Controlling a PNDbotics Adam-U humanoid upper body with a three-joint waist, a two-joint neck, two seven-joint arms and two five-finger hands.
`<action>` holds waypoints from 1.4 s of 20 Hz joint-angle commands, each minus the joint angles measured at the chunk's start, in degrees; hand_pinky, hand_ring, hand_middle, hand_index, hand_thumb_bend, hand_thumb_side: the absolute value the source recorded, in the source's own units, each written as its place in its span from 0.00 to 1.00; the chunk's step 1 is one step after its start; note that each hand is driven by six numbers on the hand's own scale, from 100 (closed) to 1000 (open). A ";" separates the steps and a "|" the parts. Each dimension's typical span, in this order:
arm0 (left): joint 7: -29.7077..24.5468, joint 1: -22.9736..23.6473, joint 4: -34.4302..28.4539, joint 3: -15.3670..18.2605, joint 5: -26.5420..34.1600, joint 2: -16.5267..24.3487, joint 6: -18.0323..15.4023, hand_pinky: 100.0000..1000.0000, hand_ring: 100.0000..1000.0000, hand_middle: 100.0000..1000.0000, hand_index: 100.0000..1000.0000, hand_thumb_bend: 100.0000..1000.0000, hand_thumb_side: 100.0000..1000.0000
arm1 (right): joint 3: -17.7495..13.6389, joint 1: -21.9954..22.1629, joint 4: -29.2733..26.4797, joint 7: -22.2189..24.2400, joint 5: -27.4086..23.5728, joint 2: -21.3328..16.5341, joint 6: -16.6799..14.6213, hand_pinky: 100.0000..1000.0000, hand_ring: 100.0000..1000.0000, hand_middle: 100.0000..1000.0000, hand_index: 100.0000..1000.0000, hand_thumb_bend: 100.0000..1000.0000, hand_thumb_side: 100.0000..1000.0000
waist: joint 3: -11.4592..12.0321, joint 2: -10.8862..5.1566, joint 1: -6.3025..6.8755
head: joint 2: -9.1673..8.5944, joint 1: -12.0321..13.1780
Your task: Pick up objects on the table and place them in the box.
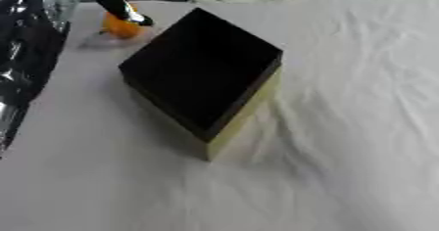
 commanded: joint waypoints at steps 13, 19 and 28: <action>0.59 -1.39 1.06 1.89 -10.02 1.30 6.40 0.67 0.78 0.88 0.90 0.61 0.00 | -0.22 -0.69 -0.88 0.04 -0.29 -0.39 0.10 0.75 0.74 0.65 0.84 0.21 1.00 | -0.54 0.05 -0.14 | -2.67 -0.04; 0.26 -1.33 2.13 3.01 -11.71 1.57 9.96 0.69 0.81 0.90 0.93 0.61 0.00 | -0.17 -0.73 -0.88 -0.04 -0.21 -0.36 0.13 0.75 0.74 0.65 0.84 0.21 1.00 | -0.74 0.69 0.08 | -3.17 -0.03; 3.20 -1.32 3.27 4.15 -13.62 2.10 15.83 0.69 0.82 0.90 0.93 0.60 0.00 | -0.07 -0.54 -0.88 -0.11 -0.10 -0.20 0.44 0.75 0.73 0.65 0.84 0.21 1.00 | -0.68 1.39 0.42 | -3.57 -0.35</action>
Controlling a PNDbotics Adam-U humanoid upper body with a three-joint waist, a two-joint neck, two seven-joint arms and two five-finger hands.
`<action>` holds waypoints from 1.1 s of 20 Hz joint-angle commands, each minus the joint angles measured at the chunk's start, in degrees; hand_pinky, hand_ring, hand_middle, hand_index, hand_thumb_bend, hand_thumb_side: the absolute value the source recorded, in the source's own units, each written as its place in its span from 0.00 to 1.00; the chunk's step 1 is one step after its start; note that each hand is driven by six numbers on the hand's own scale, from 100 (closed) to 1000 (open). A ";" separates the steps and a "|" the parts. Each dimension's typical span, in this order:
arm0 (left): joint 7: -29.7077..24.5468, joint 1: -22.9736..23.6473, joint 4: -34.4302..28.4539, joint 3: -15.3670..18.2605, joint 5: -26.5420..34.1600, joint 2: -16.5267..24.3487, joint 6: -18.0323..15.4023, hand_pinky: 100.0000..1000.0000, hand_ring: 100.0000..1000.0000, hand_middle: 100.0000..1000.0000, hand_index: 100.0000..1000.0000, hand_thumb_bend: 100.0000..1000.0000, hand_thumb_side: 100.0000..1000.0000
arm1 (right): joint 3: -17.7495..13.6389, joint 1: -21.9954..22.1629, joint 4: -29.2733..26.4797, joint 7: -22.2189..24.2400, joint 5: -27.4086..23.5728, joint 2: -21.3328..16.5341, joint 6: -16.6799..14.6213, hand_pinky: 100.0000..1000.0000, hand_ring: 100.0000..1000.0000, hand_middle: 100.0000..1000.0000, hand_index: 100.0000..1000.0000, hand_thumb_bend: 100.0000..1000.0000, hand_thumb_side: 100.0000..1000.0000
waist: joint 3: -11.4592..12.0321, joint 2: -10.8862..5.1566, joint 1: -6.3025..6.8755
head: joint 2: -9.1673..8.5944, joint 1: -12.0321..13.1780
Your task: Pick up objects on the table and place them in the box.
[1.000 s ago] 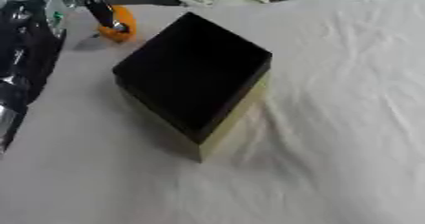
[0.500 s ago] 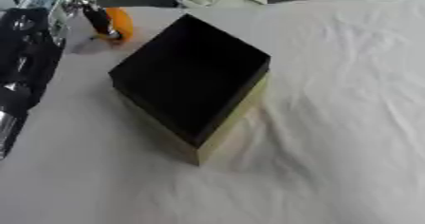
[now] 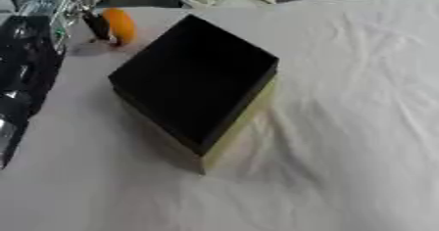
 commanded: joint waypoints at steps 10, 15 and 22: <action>-0.16 -1.23 1.47 0.92 -0.02 2.71 4.25 0.65 0.82 0.88 0.91 0.55 0.00 | -0.15 -0.56 -0.88 -0.36 -0.06 -0.67 0.08 0.75 0.73 0.65 0.84 0.21 1.00 | -0.56 -0.39 0.11 | -1.32 -0.02; -2.37 -0.93 2.79 1.15 -0.90 2.74 4.95 0.56 0.74 0.78 0.79 0.48 0.00 | -0.10 -0.46 -0.88 -0.48 -0.11 -0.54 -0.01 0.75 0.73 0.65 0.84 0.21 1.00 | -0.56 -0.17 0.23 | -1.21 0.00; -4.88 -0.75 3.57 0.98 1.68 2.67 3.80 0.43 0.64 0.67 0.69 0.36 0.00 | -0.11 -0.35 -0.88 -0.68 -0.22 -0.45 -0.10 0.75 0.73 0.65 0.85 0.21 1.00 | -0.56 -0.23 0.20 | -0.90 -0.02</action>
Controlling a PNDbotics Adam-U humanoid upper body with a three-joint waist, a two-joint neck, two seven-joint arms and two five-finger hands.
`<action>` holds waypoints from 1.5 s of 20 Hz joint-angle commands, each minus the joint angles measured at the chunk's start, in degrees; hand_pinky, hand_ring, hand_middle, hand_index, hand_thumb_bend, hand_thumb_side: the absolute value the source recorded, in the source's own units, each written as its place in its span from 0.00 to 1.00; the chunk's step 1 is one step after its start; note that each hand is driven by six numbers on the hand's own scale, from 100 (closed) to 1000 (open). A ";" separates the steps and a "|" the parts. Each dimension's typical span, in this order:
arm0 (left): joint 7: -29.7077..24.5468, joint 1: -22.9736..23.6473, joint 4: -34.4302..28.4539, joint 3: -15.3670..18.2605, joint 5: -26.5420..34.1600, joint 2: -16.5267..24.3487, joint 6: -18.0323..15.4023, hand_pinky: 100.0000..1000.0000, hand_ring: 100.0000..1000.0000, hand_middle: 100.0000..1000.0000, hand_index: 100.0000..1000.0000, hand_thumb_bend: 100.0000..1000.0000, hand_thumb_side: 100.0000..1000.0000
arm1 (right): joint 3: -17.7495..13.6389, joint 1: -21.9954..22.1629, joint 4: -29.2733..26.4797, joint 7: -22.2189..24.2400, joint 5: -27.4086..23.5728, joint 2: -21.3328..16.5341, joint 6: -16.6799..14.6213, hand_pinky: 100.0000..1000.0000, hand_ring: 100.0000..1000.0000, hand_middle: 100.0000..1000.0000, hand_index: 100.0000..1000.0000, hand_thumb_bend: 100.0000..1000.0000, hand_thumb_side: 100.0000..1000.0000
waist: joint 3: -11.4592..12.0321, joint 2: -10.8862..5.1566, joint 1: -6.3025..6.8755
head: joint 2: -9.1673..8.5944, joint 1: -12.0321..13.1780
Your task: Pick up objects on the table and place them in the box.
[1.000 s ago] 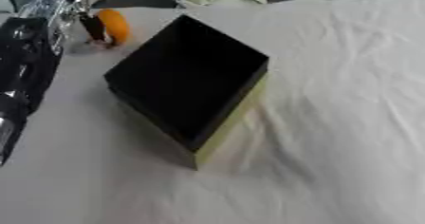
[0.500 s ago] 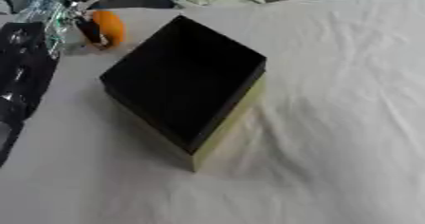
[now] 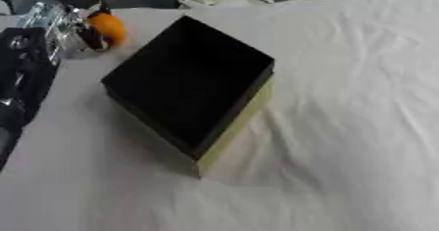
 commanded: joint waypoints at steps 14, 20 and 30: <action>0.79 -0.97 -2.40 -2.12 1.68 1.57 -3.92 0.35 0.60 0.65 0.68 0.39 0.00 | -0.23 0.12 -0.88 -0.20 -0.47 -0.59 0.08 0.75 0.74 0.65 0.85 0.21 1.00 | 0.05 -2.23 -0.16 | 0.63 -0.41; 3.10 -0.54 -4.65 -3.35 2.78 1.78 -5.80 0.21 0.51 0.53 0.57 0.41 0.00 | -0.30 0.36 -0.88 -0.29 -0.74 -0.48 0.05 0.75 0.74 0.65 0.85 0.20 1.00 | 0.30 -3.23 -0.22 | 1.19 -0.79; 5.18 0.35 -10.60 -5.40 4.82 2.55 -8.49 0.15 0.45 0.48 0.51 0.38 0.00 | -0.47 0.75 -0.88 -0.44 -0.89 -0.36 -0.02 0.75 0.74 0.64 0.85 0.20 1.00 | 0.60 -4.31 -0.20 | 1.96 -1.28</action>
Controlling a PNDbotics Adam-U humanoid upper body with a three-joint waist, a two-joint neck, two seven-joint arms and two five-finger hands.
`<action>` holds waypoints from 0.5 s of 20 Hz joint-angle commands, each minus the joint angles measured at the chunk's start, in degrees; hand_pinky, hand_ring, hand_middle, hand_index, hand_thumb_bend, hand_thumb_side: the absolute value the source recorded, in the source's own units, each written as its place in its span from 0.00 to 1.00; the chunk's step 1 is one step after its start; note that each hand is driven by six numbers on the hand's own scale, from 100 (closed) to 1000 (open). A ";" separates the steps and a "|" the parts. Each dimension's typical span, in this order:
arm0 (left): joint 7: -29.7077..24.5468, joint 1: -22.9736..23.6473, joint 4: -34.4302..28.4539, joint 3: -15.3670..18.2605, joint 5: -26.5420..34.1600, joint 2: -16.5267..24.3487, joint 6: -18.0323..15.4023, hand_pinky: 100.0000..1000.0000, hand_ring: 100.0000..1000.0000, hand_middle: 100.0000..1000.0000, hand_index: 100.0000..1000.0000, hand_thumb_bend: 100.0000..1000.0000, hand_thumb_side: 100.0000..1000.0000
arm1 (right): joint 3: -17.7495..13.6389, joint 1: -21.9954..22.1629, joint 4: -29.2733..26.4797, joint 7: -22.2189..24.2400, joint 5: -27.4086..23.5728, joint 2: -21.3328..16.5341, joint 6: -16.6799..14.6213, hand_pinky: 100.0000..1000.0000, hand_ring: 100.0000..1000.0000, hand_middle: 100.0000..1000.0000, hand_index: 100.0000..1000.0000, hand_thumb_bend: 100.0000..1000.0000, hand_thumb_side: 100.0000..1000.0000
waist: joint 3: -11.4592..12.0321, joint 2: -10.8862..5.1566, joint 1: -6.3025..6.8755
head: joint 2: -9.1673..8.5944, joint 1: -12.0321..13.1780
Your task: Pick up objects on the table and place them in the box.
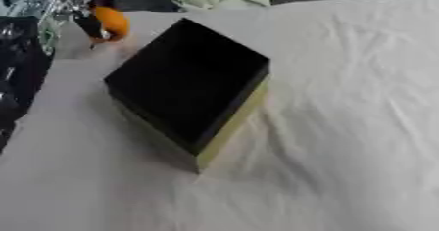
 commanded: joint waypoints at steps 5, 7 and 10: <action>0.95 -0.37 -8.48 -1.70 4.72 2.52 -3.04 0.13 0.42 0.45 0.48 0.36 0.00 | -0.52 -0.18 -0.88 -0.44 -0.37 -0.87 -0.02 0.75 0.74 0.64 0.85 0.20 1.00 | 0.24 -1.95 -0.21 | 0.65 -0.57; 1.29 0.00 -11.92 -3.09 6.99 2.74 -4.71 0.13 0.42 0.45 0.48 0.36 0.00 | -0.55 -0.18 -0.88 -0.47 -0.40 -0.89 -0.04 0.75 0.74 0.64 0.85 0.20 1.00 | 0.34 -2.14 -0.19 | 0.72 -0.78; 1.50 0.76 -16.74 -5.74 10.01 3.03 -7.16 0.14 0.42 0.45 0.48 0.37 0.00 | -0.56 -0.31 -0.88 -0.46 -0.45 -0.91 -0.11 0.75 0.74 0.64 0.85 0.20 1.00 | 0.39 -2.42 -0.20 | 0.73 -1.02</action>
